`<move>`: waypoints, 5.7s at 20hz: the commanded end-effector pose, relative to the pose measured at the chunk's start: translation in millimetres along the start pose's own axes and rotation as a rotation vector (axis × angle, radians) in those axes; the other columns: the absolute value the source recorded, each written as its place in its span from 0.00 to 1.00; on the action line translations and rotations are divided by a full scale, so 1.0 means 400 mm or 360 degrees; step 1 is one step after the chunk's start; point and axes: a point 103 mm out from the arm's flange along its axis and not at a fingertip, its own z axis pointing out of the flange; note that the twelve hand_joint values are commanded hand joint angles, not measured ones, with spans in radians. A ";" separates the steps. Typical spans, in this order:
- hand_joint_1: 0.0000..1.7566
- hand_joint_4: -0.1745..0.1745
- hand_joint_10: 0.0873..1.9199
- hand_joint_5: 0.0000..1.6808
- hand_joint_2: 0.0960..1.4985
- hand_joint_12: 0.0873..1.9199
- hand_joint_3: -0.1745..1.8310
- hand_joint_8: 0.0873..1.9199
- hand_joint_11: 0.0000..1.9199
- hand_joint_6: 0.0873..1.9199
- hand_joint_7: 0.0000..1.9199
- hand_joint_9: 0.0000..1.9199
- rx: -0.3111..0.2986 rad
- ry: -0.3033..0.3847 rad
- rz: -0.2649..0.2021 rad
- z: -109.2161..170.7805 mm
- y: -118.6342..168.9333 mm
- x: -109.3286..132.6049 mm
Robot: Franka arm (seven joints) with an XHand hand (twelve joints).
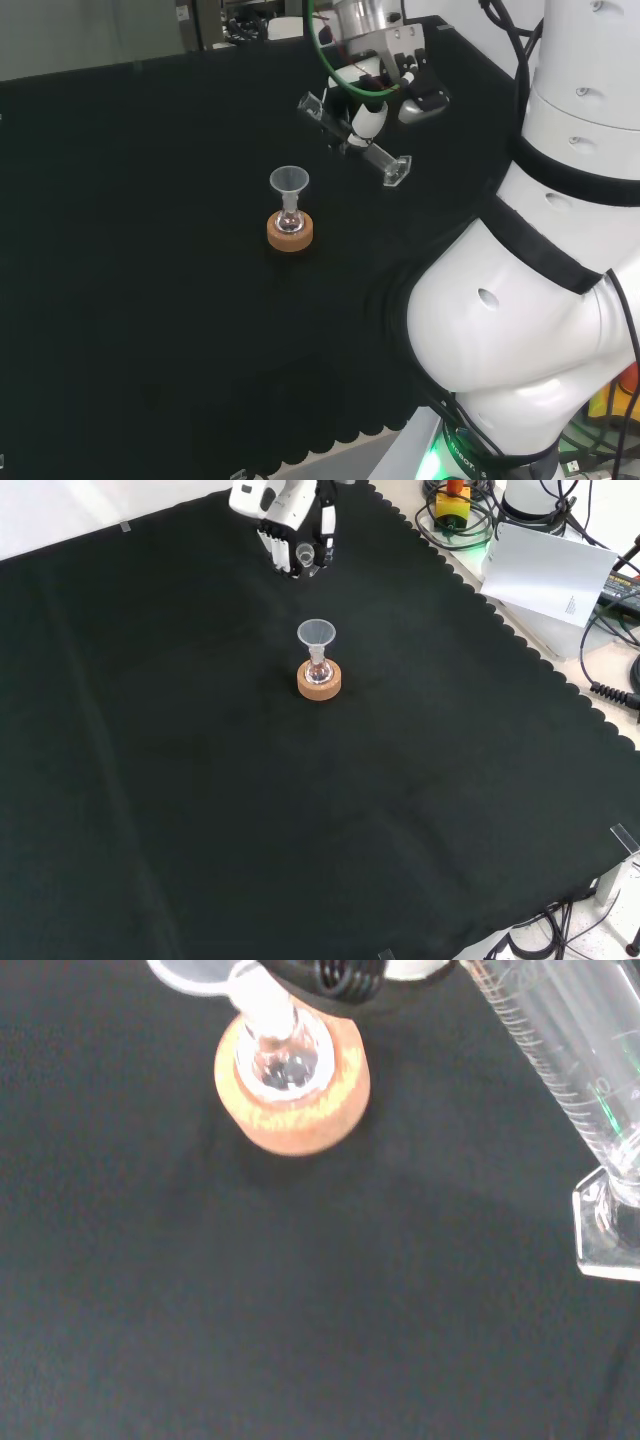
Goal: Put the graduated cylinder back on the table.
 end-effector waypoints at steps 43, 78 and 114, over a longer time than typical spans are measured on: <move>0.77 0.05 0.00 0.58 0.75 0.32 0.09 0.59 0.64 0.35 0.47 0.76 -0.0924 0.0679 -0.0311 0.178 0.322 -0.277; 0.62 0.23 0.01 0.42 0.67 0.51 0.00 0.29 0.46 0.32 0.39 0.62 -0.0863 0.0801 -0.0303 0.204 0.314 -0.311; 0.46 0.30 0.00 0.22 0.58 0.75 0.00 0.33 0.06 0.05 0.09 0.34 -0.1039 0.0645 -0.0073 0.083 0.110 -0.344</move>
